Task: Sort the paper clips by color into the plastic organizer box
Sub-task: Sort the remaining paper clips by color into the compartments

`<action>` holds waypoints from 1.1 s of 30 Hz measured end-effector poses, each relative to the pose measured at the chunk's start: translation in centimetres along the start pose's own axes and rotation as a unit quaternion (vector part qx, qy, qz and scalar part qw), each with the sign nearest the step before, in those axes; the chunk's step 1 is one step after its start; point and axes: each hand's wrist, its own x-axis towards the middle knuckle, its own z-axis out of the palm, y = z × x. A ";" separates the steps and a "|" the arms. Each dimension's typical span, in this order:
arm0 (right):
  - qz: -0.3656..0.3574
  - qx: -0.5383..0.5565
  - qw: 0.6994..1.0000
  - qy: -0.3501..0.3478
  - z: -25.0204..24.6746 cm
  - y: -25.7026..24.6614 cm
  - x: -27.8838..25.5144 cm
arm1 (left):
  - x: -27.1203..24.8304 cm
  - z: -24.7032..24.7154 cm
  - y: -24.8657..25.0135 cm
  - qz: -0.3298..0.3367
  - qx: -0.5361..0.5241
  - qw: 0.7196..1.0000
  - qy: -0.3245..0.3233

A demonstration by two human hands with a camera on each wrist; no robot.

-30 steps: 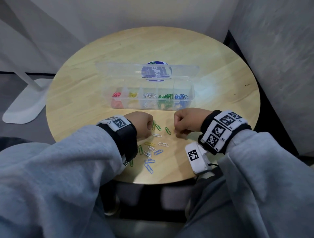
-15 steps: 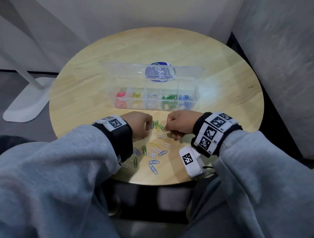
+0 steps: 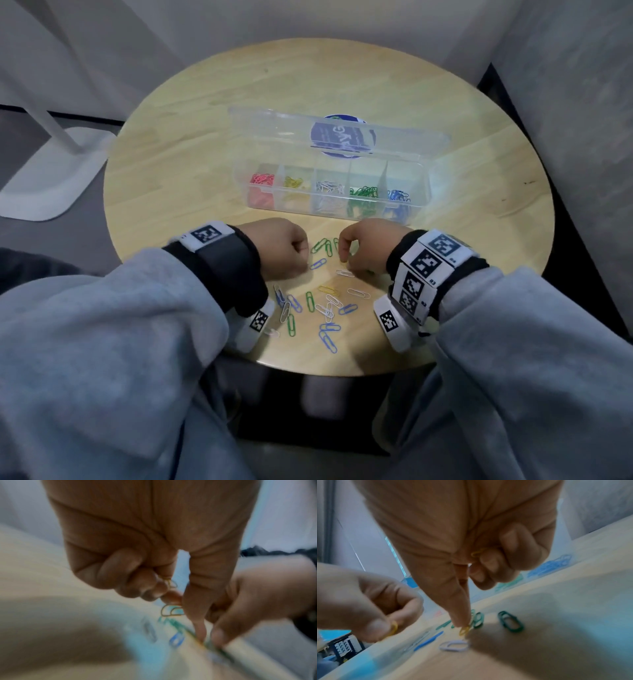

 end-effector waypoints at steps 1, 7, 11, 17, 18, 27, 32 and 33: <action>-0.007 -0.004 1.000 0.004 0.0 0.0 0.0 | 0.1 -0.6 -0.1 0.001 -0.062 0.998 -0.020; 0.010 0.010 1.000 0.018 -0.2 0.2 0.2 | -0.1 -3.5 -0.7 -0.034 -0.493 0.869 -0.005; 0.004 -0.022 1.000 -0.004 0.2 -0.1 0.8 | -0.5 -3.9 -1.0 -0.048 -0.589 0.806 -0.041; -0.012 -0.038 0.999 -0.011 0.3 -0.2 0.9 | 0.0 -2.9 -0.2 -0.084 -0.549 0.828 -0.075; -0.015 -0.036 0.999 -0.004 0.3 -0.1 0.8 | 0.1 -2.6 0.1 -0.085 -0.511 0.852 -0.077; 0.011 -0.066 0.998 -0.014 0.7 0.1 1.2 | -0.4 0.6 3.2 0.024 0.016 0.998 -0.061; 0.030 -0.020 0.999 -0.039 0.2 0.6 0.8 | 0.0 1.7 4.2 0.033 0.108 0.991 -0.066; 0.033 -0.003 0.999 -0.037 -0.2 0.8 0.6 | 0.1 1.7 4.3 0.031 0.113 0.991 -0.069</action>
